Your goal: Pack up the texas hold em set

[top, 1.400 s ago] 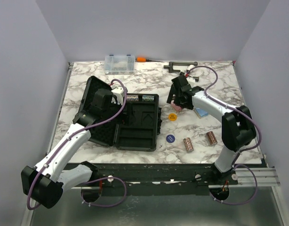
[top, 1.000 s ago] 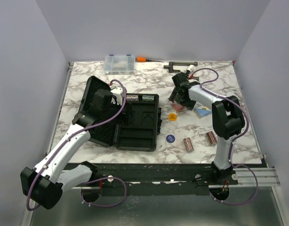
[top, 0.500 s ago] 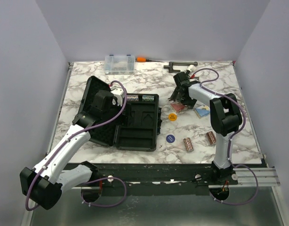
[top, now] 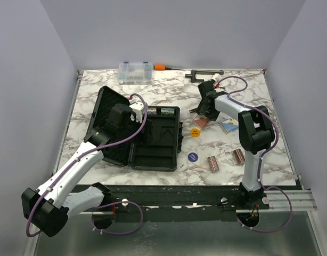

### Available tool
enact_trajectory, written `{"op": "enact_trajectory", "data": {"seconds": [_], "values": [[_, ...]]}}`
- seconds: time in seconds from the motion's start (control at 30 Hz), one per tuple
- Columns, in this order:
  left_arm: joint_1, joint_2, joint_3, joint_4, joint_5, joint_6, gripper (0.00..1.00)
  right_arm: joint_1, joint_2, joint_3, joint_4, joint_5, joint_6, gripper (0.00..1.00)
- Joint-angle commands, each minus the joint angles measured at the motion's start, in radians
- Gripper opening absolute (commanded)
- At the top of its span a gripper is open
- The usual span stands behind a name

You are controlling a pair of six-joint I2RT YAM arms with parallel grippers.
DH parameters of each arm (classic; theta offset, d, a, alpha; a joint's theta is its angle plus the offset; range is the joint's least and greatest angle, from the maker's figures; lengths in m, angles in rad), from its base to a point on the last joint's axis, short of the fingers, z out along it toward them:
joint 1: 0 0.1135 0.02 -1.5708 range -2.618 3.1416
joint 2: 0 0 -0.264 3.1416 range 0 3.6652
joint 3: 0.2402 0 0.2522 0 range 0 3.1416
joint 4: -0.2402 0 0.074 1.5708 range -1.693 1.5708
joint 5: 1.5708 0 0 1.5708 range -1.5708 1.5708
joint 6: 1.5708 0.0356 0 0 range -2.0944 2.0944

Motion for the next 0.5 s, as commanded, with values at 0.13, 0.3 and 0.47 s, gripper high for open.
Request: {"op": "enact_trajectory", "data": {"seconds": [0.13,0.3,0.47], "values": [[-0.053,-0.022,0.040,0.004,0.086,-0.001,0.56,0.003,-0.161,-0.091,0.029,-0.180,-0.065,0.41],[-0.055,-0.021,0.060,0.029,0.142,-0.023,0.52,0.003,-0.273,-0.120,0.029,-0.222,-0.101,0.41],[-0.055,-0.004,0.090,0.034,0.160,-0.012,0.51,0.005,-0.374,-0.131,0.060,-0.352,-0.168,0.37]]}}
